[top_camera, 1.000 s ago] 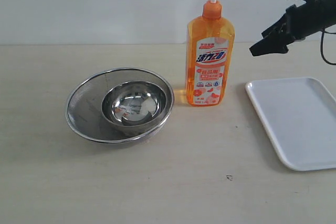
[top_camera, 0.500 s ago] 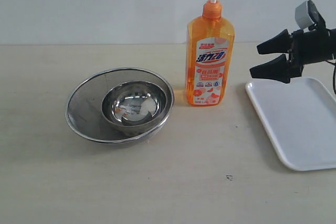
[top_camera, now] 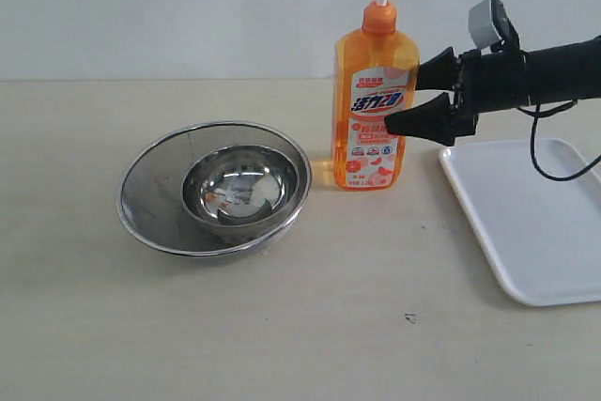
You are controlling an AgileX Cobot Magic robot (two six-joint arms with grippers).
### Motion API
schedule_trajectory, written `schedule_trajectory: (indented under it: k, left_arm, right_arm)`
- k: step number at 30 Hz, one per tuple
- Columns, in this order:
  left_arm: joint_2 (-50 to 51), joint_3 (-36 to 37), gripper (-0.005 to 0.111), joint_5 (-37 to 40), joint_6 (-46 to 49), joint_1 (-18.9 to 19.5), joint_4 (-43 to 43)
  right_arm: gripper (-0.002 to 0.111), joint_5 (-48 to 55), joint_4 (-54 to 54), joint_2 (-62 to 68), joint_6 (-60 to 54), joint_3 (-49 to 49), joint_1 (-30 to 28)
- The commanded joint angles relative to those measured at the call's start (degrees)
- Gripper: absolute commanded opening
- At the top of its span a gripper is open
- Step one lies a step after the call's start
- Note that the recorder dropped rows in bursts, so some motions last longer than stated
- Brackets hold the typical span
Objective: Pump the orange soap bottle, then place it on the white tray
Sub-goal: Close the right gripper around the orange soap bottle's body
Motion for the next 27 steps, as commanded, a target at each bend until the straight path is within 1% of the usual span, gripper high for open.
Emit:
schedule_trajectory:
  k: [1,7,11,17,23,27]
  left_arm:
    - [-0.15,0.15,0.005,0.0,0.23,-0.28,0.25]
    - [-0.15,0.15,0.005,0.0,0.23,-0.28,0.25]
    - [-0.15,0.15,0.005,0.0,0.23,-0.28,0.25]
    - [-0.15,0.15,0.005,0.0,0.23,-0.28,0.25]
    - [-0.15,0.15,0.005,0.0,0.23,-0.28,0.25]
    - [-0.15,0.15,0.005,0.0,0.23,-0.28,0.25]
  right_arm:
    - [0.105,0.28,1.74,-0.82,-0.59,-2.76,0.06]
    - [0.105,0.28,0.36,-0.82,-0.59,-4.44,0.06]
    - [0.105,0.28,-4.57,-0.82,-0.59,-4.44,2.24]
    - [0.105,0.28,-6.98,-0.82,0.49,-4.44,5.07]
    - [0.105,0.28,-11.13,-0.82,2.16,-4.44,5.17]
    - [0.105,0.28,-11.22,-0.82,2.16,-4.44,5.17]
